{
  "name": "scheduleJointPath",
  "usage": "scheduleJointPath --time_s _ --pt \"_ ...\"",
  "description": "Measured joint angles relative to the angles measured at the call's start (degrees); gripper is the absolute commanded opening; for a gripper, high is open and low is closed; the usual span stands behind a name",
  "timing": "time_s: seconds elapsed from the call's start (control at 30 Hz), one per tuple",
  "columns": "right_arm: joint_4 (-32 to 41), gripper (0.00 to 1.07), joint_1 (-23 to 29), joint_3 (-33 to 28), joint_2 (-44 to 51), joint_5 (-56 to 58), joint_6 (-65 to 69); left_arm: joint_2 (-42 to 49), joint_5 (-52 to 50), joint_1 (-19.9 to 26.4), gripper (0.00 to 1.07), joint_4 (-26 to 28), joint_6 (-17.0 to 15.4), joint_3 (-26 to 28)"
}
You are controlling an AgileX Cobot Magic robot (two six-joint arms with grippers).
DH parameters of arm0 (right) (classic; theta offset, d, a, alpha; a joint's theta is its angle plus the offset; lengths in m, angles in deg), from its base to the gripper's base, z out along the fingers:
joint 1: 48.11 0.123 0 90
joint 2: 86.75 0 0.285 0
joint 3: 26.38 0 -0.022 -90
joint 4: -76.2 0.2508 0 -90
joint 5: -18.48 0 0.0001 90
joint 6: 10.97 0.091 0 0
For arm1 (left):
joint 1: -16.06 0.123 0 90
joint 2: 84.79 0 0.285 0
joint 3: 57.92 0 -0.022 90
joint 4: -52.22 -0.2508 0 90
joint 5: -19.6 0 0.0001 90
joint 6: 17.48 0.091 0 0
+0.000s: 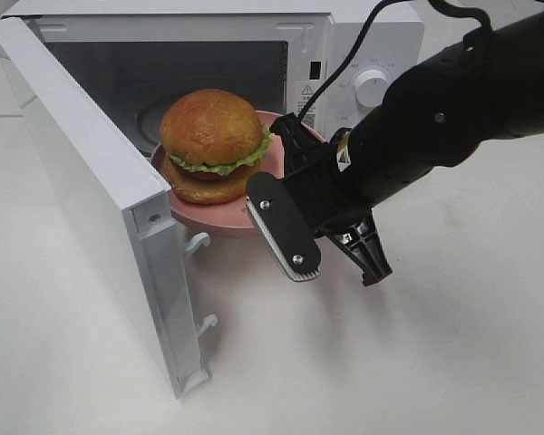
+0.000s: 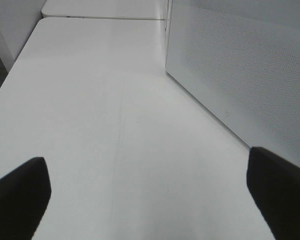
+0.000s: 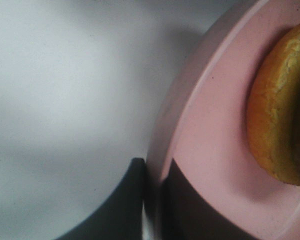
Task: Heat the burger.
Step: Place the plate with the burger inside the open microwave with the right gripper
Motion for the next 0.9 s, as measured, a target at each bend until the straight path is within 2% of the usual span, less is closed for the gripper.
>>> scheduleJointPath --time_s 0.57,0.9 --pt "0.1 0.00 0.1 13.3 -9.5 2.3 1.9 0.0 0.0 0.0 1.00 0.0 0.0 0.0" --pt "0.1 0.00 0.1 18.7 -13.5 4.4 3.2 0.0 0.0 0.0 1.00 0.0 0.0 0.0"
